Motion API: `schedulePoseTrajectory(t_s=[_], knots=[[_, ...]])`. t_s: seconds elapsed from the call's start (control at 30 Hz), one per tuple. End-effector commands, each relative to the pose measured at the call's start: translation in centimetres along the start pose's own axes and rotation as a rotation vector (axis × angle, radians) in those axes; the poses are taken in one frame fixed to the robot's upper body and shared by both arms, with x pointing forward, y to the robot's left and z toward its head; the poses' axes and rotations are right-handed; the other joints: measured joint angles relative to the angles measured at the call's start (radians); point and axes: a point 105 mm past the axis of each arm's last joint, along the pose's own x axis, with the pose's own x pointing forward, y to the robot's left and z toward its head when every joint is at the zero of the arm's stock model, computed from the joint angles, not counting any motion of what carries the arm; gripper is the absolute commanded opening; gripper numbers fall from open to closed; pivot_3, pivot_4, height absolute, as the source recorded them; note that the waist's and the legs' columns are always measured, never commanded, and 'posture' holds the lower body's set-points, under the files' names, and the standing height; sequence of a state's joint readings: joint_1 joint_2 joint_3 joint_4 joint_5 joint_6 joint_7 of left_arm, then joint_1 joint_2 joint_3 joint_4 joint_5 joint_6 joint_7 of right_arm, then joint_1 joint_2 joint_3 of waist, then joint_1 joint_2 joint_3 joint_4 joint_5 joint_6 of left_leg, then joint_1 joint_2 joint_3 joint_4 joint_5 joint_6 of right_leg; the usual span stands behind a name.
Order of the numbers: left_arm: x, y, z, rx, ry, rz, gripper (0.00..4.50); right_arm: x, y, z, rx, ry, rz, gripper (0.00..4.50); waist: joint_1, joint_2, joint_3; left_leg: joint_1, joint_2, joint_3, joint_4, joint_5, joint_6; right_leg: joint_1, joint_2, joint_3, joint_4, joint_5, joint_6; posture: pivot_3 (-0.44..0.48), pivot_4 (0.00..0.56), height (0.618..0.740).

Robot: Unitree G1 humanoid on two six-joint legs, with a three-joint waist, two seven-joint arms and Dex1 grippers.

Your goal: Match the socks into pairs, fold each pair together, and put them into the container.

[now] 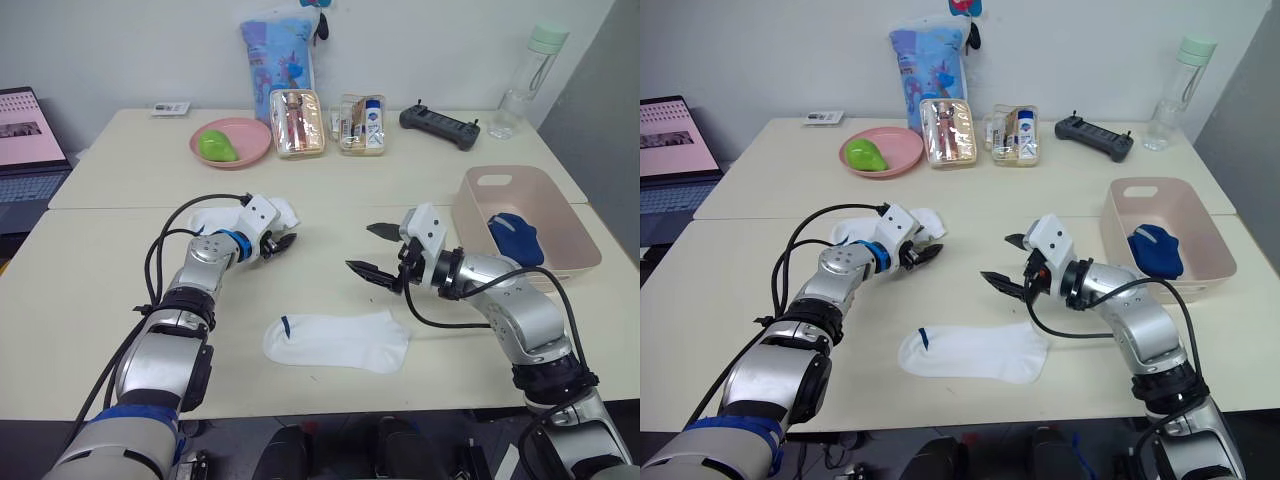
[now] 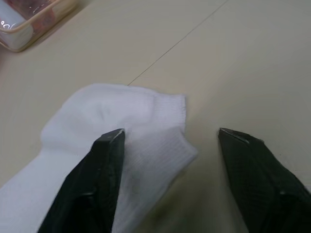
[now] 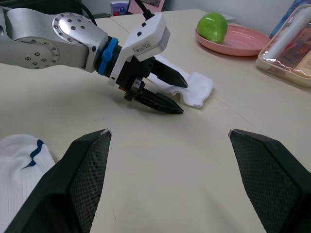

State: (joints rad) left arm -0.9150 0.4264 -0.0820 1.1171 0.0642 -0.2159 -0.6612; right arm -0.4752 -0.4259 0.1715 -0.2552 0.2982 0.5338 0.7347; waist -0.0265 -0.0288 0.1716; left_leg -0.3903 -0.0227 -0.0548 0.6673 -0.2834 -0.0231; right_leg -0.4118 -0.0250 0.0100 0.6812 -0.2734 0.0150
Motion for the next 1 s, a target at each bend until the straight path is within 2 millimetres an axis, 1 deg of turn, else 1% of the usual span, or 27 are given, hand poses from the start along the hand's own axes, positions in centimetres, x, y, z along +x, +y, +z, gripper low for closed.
schedulePoseTrajectory(t_s=[0.03, 0.07, 0.1, 0.2, 0.23, 0.33, 0.43, 0.47, 0.53, 0.57, 0.6, 0.67, 0.7, 0.77, 0.83, 0.93, 1.0], knots=[[-0.3, 0.7, 0.0, 0.008, 0.013, 0.013, 1.9, -0.8, -0.3, 1.6, -0.033, -0.049, -0.029, 4.15, 0.0, 0.0, 0.0, 0.0, 0.0, 0.0, 0.0, 0.0, 0.0, 0.0, 0.0, 0.0, 0.0, 0.0, 0.0, 0.0, 0.15, 0.74], [-0.4, 1.0, 0.0, -0.053, -0.008, 0.033, 1.6, -0.8, -0.4, 1.6, -0.024, -0.053, -0.037, 4.15, 0.0, 0.0, 0.0, 0.0, 0.0, 0.0, 0.0, 0.0, 0.0, 0.0, 0.0, 0.0, 0.0, 0.0, 0.0, 0.0, 0.15, 0.74], [-0.6, 1.2, -0.1, -0.091, -0.02, 0.047, 1.21, -0.8, -0.4, 1.6, -0.02, -0.053, -0.04, 4.15, -0.001, 0.0, 0.0, 0.0, 0.0, 0.0, 0.0, 0.0, 0.0, 0.0, 0.0, 0.0, 0.0, 0.0, 0.0, 0.0, 0.15, 0.74], [-0.8, 1.5, -0.1, -0.143, -0.037, 0.07, 0.19, -0.8, -0.5, 1.5, -0.018, -0.05, -0.04, 4.15, -0.001, 0.0, 0.0, 0.0, 0.0, 0.0, 0.0, 0.0, 0.0, 0.0, 0.0, 0.0, 0.0, 0.0, 0.0, 0.0, 0.15, 0.74], [-0.8, 1.6, 0.0, -0.145, -0.04, 0.069, 0.03, -0.8, -0.5, 1.5, -0.017, -0.05, -0.039, 4.15, -0.001, 0.0, 0.0, 0.0, 0.0, 0.0, 0.0, 0.0, 0.0, 0.0, 0.0, 0.0, 0.0, 0.0, 0.0, 0.0, 0.15, 0.74], [-0.9, 1.6, 0.8, -0.138, -0.08, 0.06, 0.03, -0.6, -0.5, 1.5, -0.018, -0.049, -0.027, 4.15, -0.001, 0.0, 0.0, 0.0, 0.0, 0.0, 0.001, 0.0, 0.0, 0.0, 0.0, 0.0, 0.0, 0.0, 0.0, 0.0, 0.15, 0.74], [-0.9, 0.7, 2.1, -0.128, -0.126, -0.013, 0.03, -0.5, -0.3, 1.3, -0.031, -0.041, -0.019, 4.15, -0.001, 0.0, 0.0, 0.0, 0.0, 0.0, 0.001, 0.0, 0.0, 0.0, 0.0, 0.0, 0.0, 0.0, 0.0, 0.0, 0.15, 0.74], [-0.9, 0.1, 3.1, -0.137, -0.158, -0.046, 0.03, -0.4, -0.3, 1.3, -0.033, -0.039, -0.018, 4.15, -0.001, 0.0, 0.0, 0.0, 0.0, 0.0, 0.001, 0.0, 0.0, 0.0, 0.0, 0.001, 0.0, 0.0, 0.0, 0.0, 0.15, 0.74], [-1.4, -2.1, 5.1, -0.154, -0.216, -0.14, 0.03, -0.6, -0.4, 1.1, -0.028, -0.036, -0.023, 4.15, -0.001, 0.0, 0.0, -0.001, 0.0, 0.0, 0.001, 0.0, 0.0, 0.0, 0.0, 0.001, 0.0, 0.0, 0.0, 0.0, 0.15, 0.74], [-1.8, -3.5, 5.7, -0.155, -0.224, -0.191, 0.03, -0.8, -0.5, 1.0, -0.028, -0.033, -0.027, 4.15, -0.002, 0.0, 0.0, -0.001, 0.0, 0.0, 0.001, 0.0, 0.0, 0.0, 0.0, 0.001, 0.0, 0.0, 0.0, 0.0, 0.15, 0.74], [-2.2, -5.2, 6.0, -0.152, -0.222, -0.245, 0.03, -1.0, -0.7, 0.8, -0.034, -0.024, -0.033, 4.15, -0.002, 0.0, 0.0, -0.002, 0.0, 0.0, 0.002, 0.0, 0.0, 0.0, 0.0, 0.002, 0.0, 0.0, 0.0, 0.0, 0.15, 0.74], [-2.7, -7.5, 6.3, -0.161, -0.21, -0.312, 0.03, -1.2, -0.9, 0.3, -0.058, -0.003, -0.041, 4.15, -0.001, 0.0, 0.0, -0.002, 0.0, 0.0, 0.002, 0.0, 0.0, 0.0, 0.0, 0.003, -0.001, 0.0, 0.0, 0.0, 0.15, 0.74], [-2.7, -8.9, 6.5, -0.182, -0.206, -0.34, 0.03, -1.4, -1.2, -0.1, -0.078, 0.016, -0.048, 4.15, -0.001, 0.0, 0.0, -0.002, 0.0, 0.0, 0.002, 0.0, 0.0, 0.0, 0.0, 0.003, -0.001, 0.0, 0.0, 0.0, 0.15, 0.74], [-2.6, -10.6, 7.0, -0.215, -0.202, -0.366, 0.03, -1.7, -1.6, -0.7, -0.1, 0.039, -0.057, 4.15, 0.0, 0.0, 0.0, -0.001, 0.0, 0.0, 0.004, 0.0, 0.0, 0.001, 0.0, 0.002, 0.0, 0.0, 0.0, 0.0, 0.15, 0.74], [-2.0, -12.9, 7.3, -0.225, -0.184, -0.401, 0.03, -2.6, -2.2, -0.9, -0.105, 0.053, -0.063, 4.15, 0.001, 0.0, 0.0, -0.001, 0.0, -0.001, 0.006, 0.0, 0.0, 0.002, 0.0, 0.001, 0.001, 0.001, 0.001, 0.0, 0.15, 0.74], [-1.9, -15.1, 7.6, -0.231, -0.175, -0.461, 0.03, -3.8, -2.7, -1.1, -0.111, 0.074, -0.054, 4.15, 0.002, 0.0, 0.0, -0.001, 0.0, -0.002, 0.008, 0.0, 0.001, 0.004, 0.001, 0.001, 0.0, 0.001, 0.001, 0.0, 0.15, 0.74], [-2.2, -16.1, 7.9, -0.237, -0.18, -0.502, 0.47, -4.3, -2.8, -1.5, -0.118, 0.104, -0.044, 4.15, 0.001, 0.0, 0.0, -0.001, 0.0, -0.002, 0.008, 0.0, 0.001, 0.004, 0.001, 0.002, 0.0, 0.001, 0.001, 0.0, 0.15, 0.74]])
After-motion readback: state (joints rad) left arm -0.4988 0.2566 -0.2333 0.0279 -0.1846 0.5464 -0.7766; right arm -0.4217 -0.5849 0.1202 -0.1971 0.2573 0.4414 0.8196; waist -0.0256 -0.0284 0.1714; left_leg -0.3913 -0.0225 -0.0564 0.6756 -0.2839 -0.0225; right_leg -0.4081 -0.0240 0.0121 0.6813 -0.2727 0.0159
